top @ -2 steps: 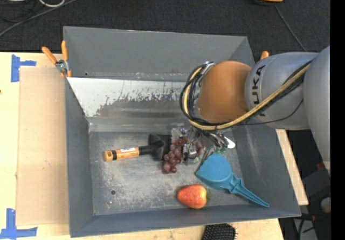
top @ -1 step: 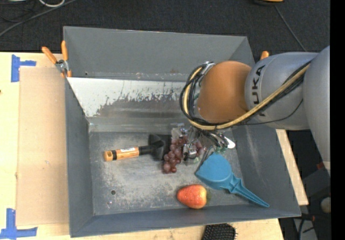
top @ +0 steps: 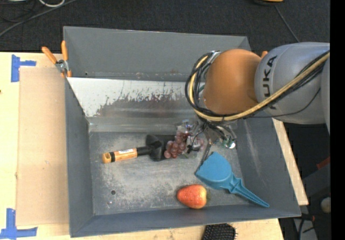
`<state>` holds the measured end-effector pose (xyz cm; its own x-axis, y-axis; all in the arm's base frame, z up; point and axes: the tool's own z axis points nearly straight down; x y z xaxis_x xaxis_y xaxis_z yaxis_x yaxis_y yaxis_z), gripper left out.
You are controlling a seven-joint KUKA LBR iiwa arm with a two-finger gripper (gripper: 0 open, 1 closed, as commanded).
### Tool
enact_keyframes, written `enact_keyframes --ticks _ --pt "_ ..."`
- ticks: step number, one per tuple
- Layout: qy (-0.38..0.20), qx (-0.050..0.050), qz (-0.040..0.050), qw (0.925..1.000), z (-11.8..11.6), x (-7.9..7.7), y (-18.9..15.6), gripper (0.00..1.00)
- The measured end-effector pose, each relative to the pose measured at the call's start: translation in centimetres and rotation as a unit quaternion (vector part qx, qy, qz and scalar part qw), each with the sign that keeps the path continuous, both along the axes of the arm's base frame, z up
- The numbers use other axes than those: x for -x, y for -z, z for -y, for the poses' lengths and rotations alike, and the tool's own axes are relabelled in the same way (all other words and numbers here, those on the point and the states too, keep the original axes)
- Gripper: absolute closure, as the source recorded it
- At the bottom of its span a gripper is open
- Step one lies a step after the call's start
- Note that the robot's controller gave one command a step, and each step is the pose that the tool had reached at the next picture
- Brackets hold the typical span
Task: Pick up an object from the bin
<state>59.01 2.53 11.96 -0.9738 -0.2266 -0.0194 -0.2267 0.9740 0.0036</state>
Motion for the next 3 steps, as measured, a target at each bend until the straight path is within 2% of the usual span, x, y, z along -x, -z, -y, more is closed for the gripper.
enact_keyframes --ticks 1,2,3 --pt "0.005 -0.001 0.0054 1.0 -0.2 -0.3 -2.9 1.0" --pt "-0.002 0.0 0.0051 1.0 0.0 0.7 -1.7 1.0" --pt "-0.028 0.001 0.0106 0.9996 -0.9 -0.8 4.3 1.0"
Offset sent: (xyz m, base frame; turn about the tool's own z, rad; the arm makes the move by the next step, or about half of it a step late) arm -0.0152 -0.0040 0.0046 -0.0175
